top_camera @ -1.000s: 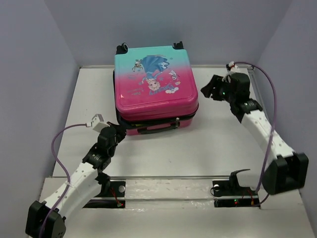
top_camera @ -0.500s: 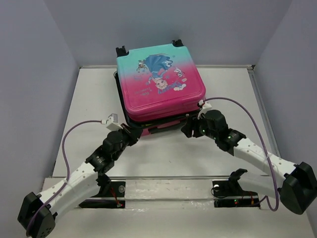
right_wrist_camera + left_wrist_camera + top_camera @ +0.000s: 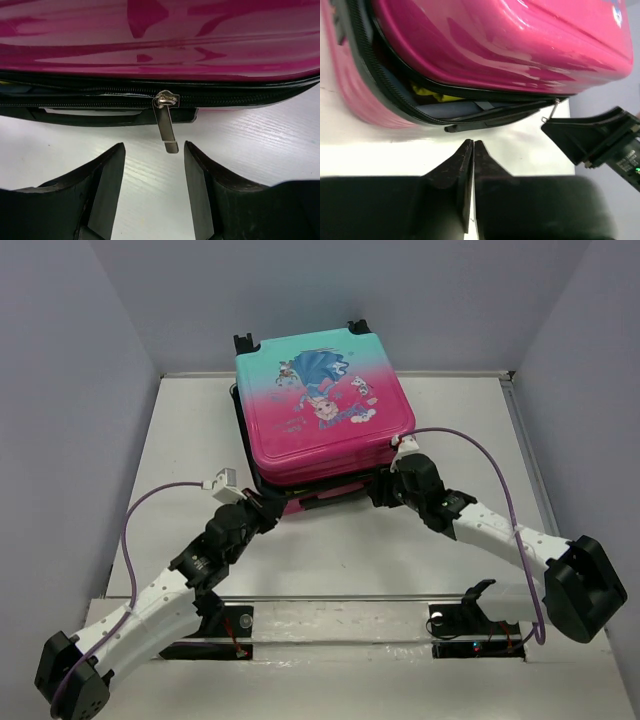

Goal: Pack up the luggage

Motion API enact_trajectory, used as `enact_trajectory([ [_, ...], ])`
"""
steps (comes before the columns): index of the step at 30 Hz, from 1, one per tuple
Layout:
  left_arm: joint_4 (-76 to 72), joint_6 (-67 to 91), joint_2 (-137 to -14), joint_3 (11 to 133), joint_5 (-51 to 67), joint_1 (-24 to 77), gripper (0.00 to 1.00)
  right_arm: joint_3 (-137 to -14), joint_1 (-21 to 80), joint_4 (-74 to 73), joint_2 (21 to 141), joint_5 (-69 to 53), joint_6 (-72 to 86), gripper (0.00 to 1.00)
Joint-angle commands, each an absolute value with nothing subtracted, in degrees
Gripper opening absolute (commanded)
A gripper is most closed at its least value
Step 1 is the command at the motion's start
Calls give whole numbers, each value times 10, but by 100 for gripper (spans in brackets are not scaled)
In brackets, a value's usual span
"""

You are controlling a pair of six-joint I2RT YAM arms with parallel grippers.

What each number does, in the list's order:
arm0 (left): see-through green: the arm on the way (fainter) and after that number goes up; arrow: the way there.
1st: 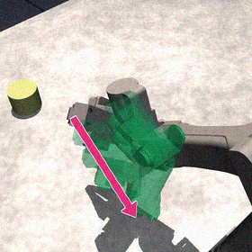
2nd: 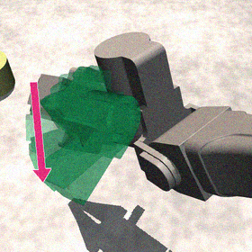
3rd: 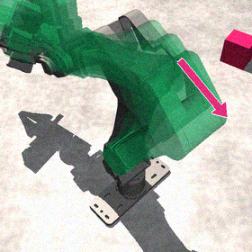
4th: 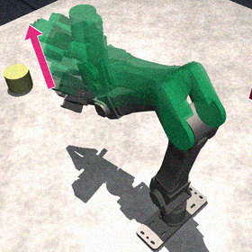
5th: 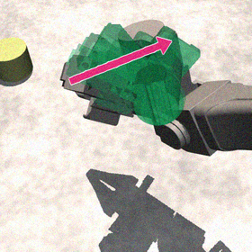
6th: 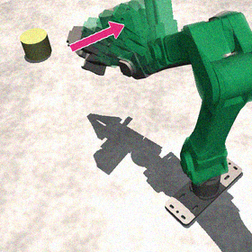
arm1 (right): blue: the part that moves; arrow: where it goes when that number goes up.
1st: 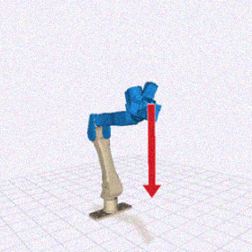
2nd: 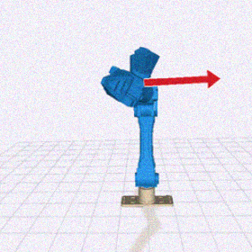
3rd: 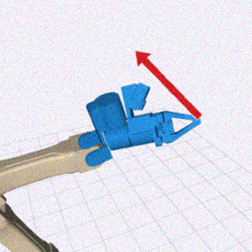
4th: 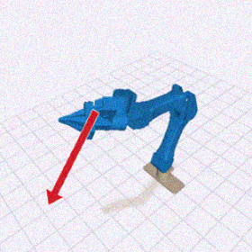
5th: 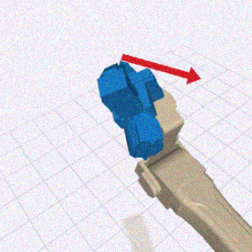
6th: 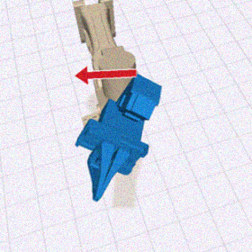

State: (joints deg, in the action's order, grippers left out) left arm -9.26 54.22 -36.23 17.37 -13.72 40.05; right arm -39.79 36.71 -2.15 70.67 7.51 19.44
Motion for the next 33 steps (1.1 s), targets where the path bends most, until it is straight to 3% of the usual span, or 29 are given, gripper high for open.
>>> enact_trajectory([
  [1,-13,495,-353,236,-217,402,30,-438,365,21,708,112,169,56],
  [2,0,490,-356,244,-230,402,38,-440,365,21,710,114,161,56],
  [3,21,477,-358,250,-245,402,53,-446,365,21,719,119,156,56],
  [5,52,472,-361,257,-254,400,66,-452,365,21,729,120,146,56],
  [10,69,469,-366,243,-263,385,76,-460,365,22,744,125,134,54],
  [14,40,439,-394,249,-239,359,75,-470,365,25,760,127,122,49],
  [20,5,410,-440,272,-248,331,64,-476,365,30,780,128,118,42],
  [27,-58,411,-491,259,-224,304,42,-478,365,33,785,136,120,20],
  [28,-72,411,-503,259,-222,304,38,-476,365,33,783,133,120,13],
  [31,-95,410,-524,259,-202,304,7,-470,365,28,766,112,122,7],
  [33,-117,410,-530,258,-192,304,6,-468,365,20,756,95,131,7],
])
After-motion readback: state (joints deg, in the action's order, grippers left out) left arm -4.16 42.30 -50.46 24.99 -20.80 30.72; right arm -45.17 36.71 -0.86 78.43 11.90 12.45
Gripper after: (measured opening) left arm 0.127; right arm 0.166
